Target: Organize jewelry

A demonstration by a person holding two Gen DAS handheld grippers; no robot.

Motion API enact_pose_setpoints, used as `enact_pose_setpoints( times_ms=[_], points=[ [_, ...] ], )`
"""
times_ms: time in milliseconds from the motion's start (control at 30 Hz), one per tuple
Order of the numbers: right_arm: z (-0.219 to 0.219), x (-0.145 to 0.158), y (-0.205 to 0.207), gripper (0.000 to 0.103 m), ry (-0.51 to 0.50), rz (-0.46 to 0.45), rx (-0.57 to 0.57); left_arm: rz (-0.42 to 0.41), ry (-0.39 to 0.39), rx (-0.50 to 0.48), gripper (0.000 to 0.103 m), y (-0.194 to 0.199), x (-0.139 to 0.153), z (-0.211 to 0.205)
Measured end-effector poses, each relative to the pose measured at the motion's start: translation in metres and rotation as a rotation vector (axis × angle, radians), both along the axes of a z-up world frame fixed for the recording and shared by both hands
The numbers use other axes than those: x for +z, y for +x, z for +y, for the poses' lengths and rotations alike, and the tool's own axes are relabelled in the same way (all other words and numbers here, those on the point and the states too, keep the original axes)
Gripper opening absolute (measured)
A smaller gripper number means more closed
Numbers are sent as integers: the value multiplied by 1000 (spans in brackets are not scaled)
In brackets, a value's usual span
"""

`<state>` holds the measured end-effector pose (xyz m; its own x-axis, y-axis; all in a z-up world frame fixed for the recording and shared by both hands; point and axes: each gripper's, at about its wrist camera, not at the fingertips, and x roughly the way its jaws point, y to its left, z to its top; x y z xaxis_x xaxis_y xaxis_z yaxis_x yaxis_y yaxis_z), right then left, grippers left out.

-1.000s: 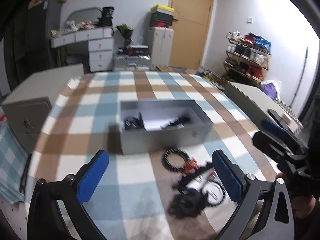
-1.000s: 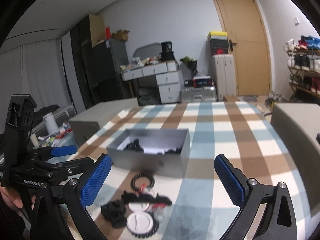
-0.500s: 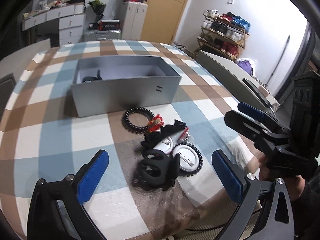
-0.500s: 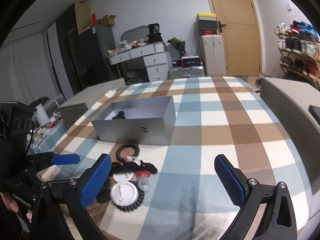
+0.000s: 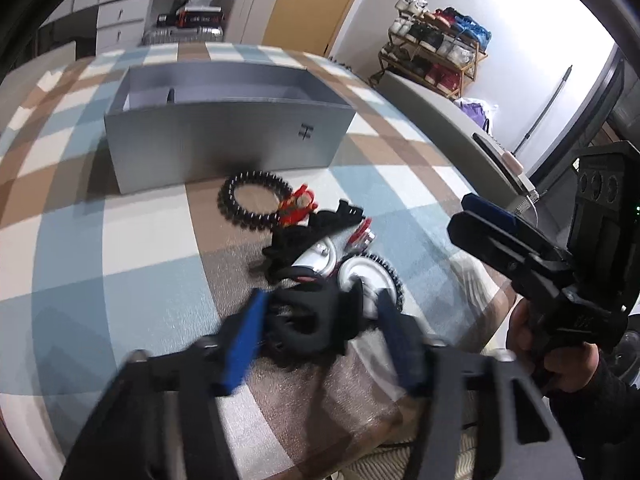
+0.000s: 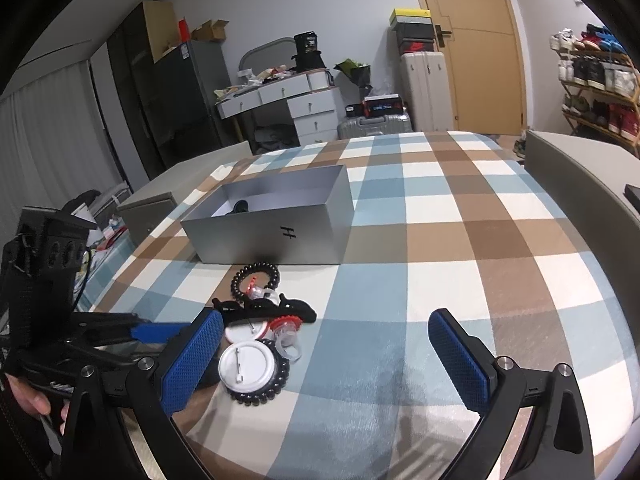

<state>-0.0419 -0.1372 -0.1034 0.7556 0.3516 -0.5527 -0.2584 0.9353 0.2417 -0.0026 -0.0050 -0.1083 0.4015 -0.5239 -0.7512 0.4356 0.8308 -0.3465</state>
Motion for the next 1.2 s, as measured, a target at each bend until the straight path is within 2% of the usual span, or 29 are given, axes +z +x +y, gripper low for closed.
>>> enact_pose_setpoints(
  times_ms=[233,500,700,767,933,1033,1067,1200],
  points=[
    [8,-5,3,101,13,32,58,-27,-1,3,41,-5,4,6],
    [14,-15,15,84,55,108,104,-95,23,21,41,-9,18,12],
    [23,-22,26,68,68,152,133,-113,13,40,41,-8,23,19],
    [25,-24,30,57,73,177,144,-119,21,47,41,-7,25,19],
    [31,-24,34,47,52,184,141,-110,29,60,41,-3,19,22],
    [31,-27,37,32,51,202,133,-100,28,65,41,-2,17,23],
    [31,-30,38,22,42,216,129,-103,30,67,41,-2,18,23],
    [29,-32,38,16,50,216,129,-111,46,77,41,-4,20,22]
  ],
)
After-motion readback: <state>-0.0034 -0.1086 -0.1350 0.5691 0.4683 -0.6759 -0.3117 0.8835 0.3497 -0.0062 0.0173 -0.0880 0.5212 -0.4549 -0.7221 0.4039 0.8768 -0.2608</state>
